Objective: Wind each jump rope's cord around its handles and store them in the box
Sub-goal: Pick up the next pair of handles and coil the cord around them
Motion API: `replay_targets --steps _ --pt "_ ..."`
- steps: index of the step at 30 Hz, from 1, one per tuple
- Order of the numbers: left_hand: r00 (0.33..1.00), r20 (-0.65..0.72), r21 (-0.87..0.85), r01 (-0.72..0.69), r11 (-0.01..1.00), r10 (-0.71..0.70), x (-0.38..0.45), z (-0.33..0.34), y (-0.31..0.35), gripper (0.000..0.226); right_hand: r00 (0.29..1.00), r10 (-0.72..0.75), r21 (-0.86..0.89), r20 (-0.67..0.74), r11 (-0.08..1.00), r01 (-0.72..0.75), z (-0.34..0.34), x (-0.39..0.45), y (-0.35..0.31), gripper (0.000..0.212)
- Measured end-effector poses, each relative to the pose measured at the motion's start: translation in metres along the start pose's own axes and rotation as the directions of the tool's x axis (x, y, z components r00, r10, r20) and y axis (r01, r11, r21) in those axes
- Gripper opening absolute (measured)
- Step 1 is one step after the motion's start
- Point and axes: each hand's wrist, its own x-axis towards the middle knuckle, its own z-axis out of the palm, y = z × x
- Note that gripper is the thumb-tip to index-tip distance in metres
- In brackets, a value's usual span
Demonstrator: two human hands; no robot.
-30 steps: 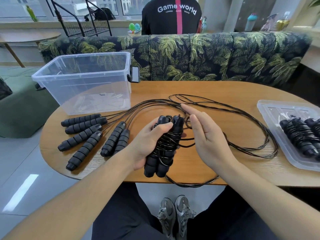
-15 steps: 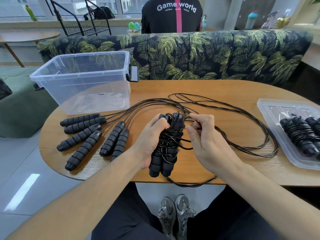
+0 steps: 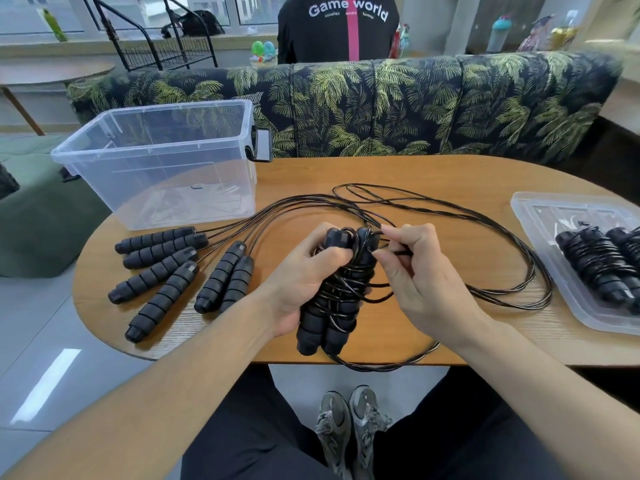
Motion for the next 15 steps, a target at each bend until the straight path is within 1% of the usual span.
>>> replay_targets --steps 3,8,12,15 --pt "0.999 0.033 -0.039 0.012 0.999 -0.011 0.000 0.000 -0.003 0.015 1.000 0.012 0.000 -0.008 1.000 -0.012 -0.003 0.001 -0.002 0.033" --pt "0.998 0.064 -0.019 0.003 1.000 -0.002 -0.001 -0.006 -0.005 0.010 0.996 0.013 -0.056 0.094 0.998 -0.008 -0.007 -0.003 -0.003 0.032" --pt "0.990 0.128 0.010 0.050 0.999 -0.051 -0.001 -0.007 -0.006 0.011 0.988 -0.068 -0.193 0.141 0.977 0.095 -0.005 -0.005 0.004 0.029" --pt "0.982 0.171 0.051 0.077 0.996 -0.084 -0.002 -0.008 -0.003 0.016 0.982 -0.119 -0.183 0.145 0.972 0.145 -0.005 -0.007 0.007 0.030"
